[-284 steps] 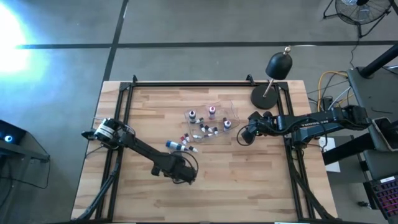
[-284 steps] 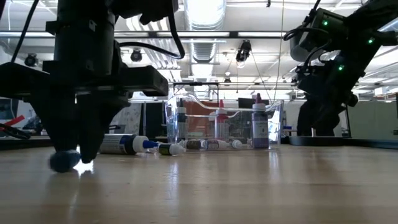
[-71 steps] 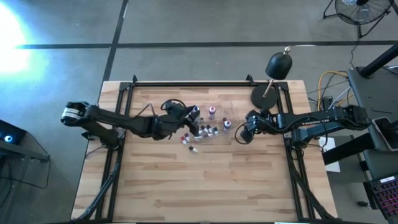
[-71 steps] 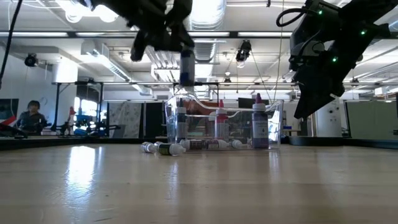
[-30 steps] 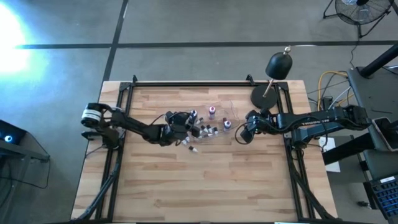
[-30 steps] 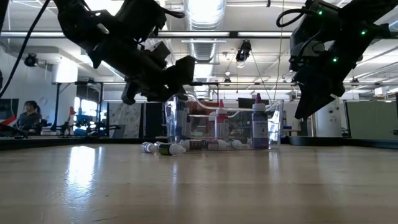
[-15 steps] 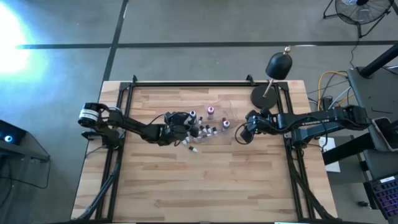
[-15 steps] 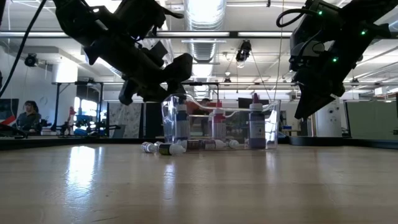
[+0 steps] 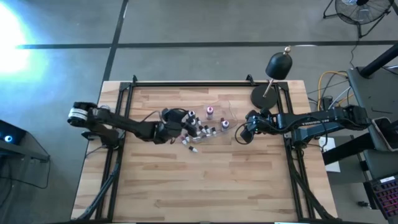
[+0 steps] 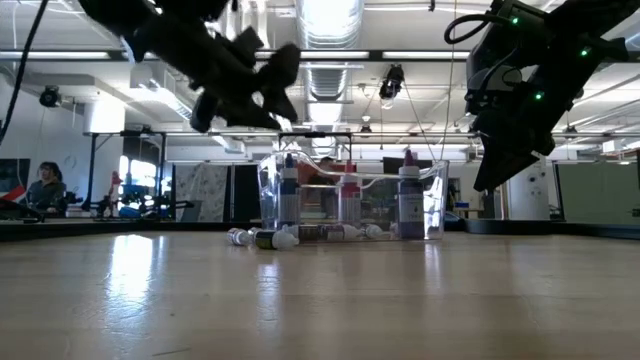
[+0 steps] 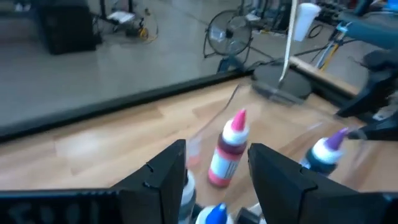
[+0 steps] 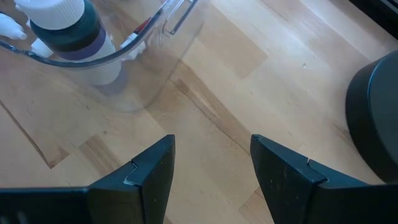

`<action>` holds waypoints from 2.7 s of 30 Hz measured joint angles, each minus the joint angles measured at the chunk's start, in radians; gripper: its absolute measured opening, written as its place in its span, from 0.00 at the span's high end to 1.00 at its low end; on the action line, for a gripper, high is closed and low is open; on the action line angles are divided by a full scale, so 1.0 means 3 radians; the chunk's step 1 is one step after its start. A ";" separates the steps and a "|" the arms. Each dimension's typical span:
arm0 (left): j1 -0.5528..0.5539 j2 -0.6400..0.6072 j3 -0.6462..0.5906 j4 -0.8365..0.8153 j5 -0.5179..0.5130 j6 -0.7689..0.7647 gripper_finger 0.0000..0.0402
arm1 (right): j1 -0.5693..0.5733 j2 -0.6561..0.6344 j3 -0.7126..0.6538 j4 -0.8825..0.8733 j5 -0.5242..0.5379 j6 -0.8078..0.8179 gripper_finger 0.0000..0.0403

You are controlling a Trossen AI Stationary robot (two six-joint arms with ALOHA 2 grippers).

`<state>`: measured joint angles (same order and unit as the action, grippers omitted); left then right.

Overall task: Pick & Place food coloring
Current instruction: Put the left small red food coloring bottle into the transparent container

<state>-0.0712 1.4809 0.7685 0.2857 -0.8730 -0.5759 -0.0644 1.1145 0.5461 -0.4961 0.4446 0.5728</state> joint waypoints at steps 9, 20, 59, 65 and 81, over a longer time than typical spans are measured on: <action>-0.0091 -0.0789 0.0009 -0.1221 0.0879 -0.0037 0.62 | -0.0001 0.0000 -0.0001 0.0006 0.0002 -0.0013 0.50; -0.0285 -0.0695 -0.0494 -0.1570 0.1369 0.0337 0.62 | -0.0044 0.0000 -0.0038 0.0029 0.0010 -0.0022 0.50; 0.0183 0.0297 -0.0179 -0.1332 0.2766 0.1804 0.63 | -0.0059 0.0000 -0.0047 0.0019 0.0003 0.0211 0.50; 0.0183 0.0297 -0.0179 -0.1359 0.2693 0.1493 0.69 | -0.0059 0.0000 -0.0084 0.0024 0.0008 0.0213 0.50; 0.0066 0.0111 0.0050 -0.1780 0.2412 0.0740 0.87 | -0.0058 0.0000 -0.0094 0.0032 0.0009 0.0195 0.50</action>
<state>-0.0514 1.5143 0.7836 -0.2482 -0.1493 -0.3541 -0.0819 1.1145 0.5179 -0.4866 0.4473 0.6312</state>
